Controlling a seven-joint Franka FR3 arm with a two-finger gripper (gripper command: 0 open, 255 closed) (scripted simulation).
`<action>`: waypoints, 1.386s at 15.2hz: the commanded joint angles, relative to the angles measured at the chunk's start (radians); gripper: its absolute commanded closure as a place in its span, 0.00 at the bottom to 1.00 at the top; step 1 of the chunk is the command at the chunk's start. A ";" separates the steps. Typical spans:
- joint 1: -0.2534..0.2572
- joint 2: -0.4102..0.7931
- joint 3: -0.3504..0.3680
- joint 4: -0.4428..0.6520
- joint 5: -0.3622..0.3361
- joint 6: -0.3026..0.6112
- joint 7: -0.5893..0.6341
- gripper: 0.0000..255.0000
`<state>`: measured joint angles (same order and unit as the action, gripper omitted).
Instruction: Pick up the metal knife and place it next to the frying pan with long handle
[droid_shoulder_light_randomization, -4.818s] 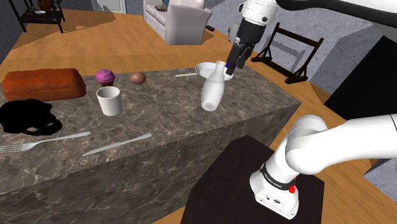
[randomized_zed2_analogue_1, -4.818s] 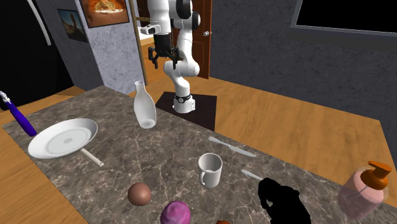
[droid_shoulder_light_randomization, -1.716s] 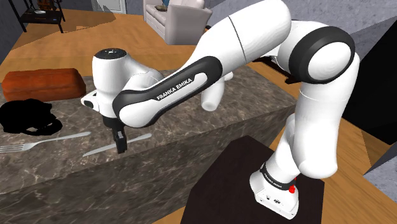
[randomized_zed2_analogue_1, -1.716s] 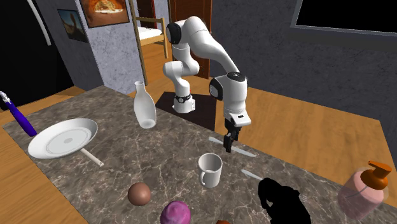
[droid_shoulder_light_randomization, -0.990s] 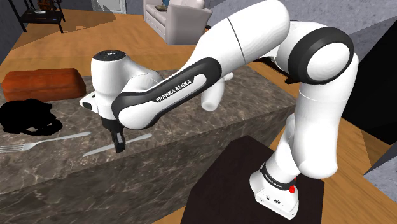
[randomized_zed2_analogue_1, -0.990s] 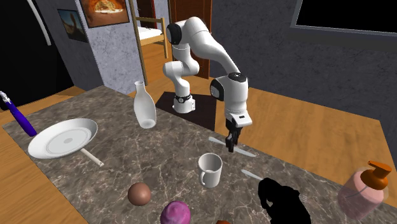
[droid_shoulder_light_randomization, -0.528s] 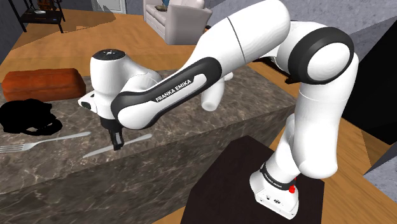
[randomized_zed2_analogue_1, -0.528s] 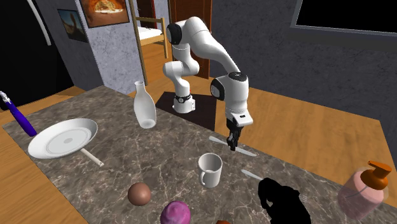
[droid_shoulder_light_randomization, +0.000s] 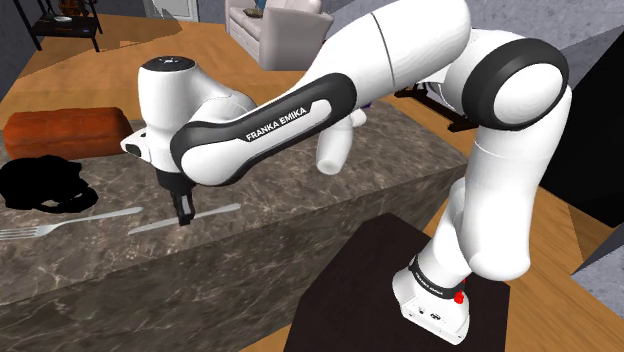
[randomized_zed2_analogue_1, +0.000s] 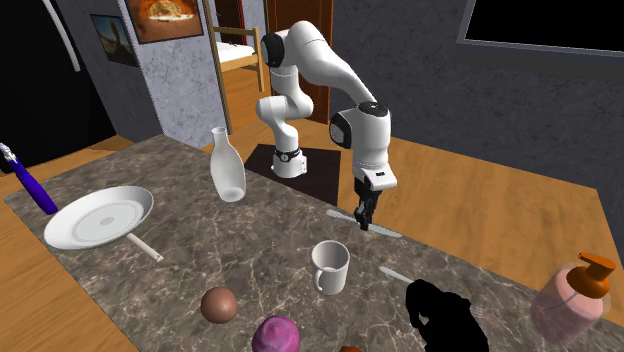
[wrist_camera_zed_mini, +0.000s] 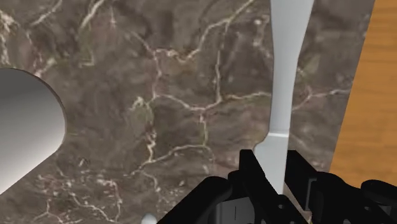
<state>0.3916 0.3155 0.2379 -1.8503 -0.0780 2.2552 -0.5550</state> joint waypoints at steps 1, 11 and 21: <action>-0.002 -0.015 0.002 0.008 0.005 -0.023 -0.003 1.00; -0.005 -0.064 0.007 0.079 0.022 -0.142 -0.013 1.00; -0.122 -0.113 -0.052 0.045 0.068 -0.156 -0.206 1.00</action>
<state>0.2843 0.2060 0.1943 -1.8073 -0.0153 2.1051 -0.7345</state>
